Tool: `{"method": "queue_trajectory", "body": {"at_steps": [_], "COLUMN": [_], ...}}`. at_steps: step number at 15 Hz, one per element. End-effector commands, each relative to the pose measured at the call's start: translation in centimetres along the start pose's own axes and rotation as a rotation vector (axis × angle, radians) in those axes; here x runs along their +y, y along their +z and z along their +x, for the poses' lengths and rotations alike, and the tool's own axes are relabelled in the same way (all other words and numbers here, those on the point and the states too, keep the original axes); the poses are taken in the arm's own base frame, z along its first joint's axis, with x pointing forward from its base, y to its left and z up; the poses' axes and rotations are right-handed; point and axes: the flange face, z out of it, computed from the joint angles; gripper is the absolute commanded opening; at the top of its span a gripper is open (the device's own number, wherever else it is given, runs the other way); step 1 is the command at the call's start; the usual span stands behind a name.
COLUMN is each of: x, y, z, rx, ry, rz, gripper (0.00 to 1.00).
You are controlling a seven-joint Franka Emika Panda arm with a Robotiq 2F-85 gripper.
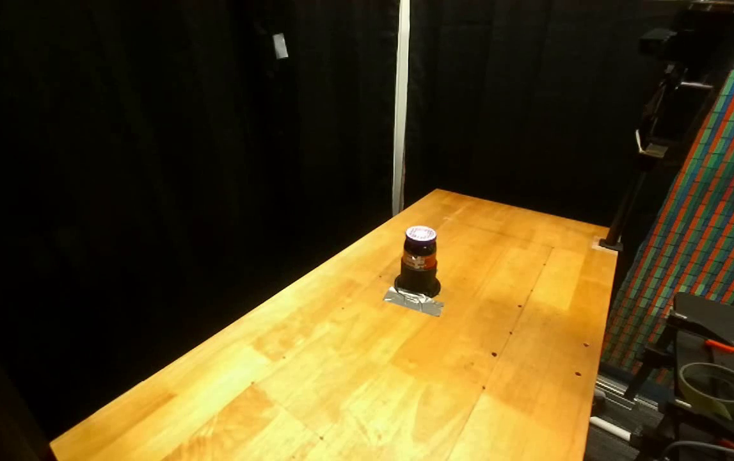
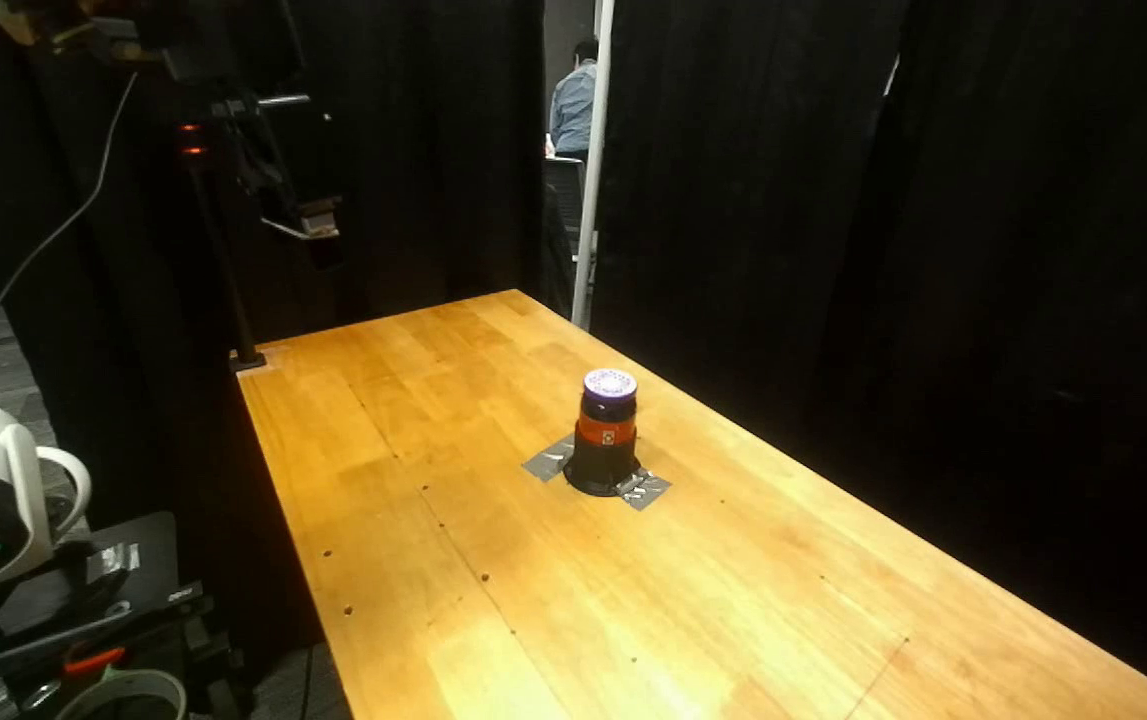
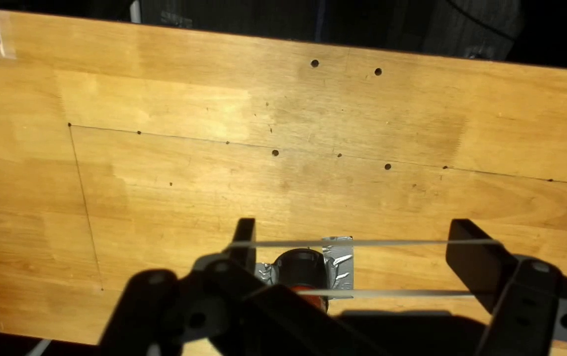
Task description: Put the rubber band around the jar.
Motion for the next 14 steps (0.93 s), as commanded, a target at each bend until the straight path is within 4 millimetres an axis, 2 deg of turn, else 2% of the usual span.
{"method": "queue_trajectory", "body": {"at_steps": [1, 6, 10, 14], "x": [2.0, 3.2, 2.7, 2.6], "y": [1.9, 5.2, 9.5, 14.4], "z": [6.1, 13.7, 20.4, 26.4], "rx": [-0.071, -0.171, -0.204, -0.209], "ry": [-0.059, -0.072, -0.036, -0.006], "rz": [0.065, 0.134, 0.221, 0.218], "gripper": [1.00, 1.00, 1.00, 1.00]}}
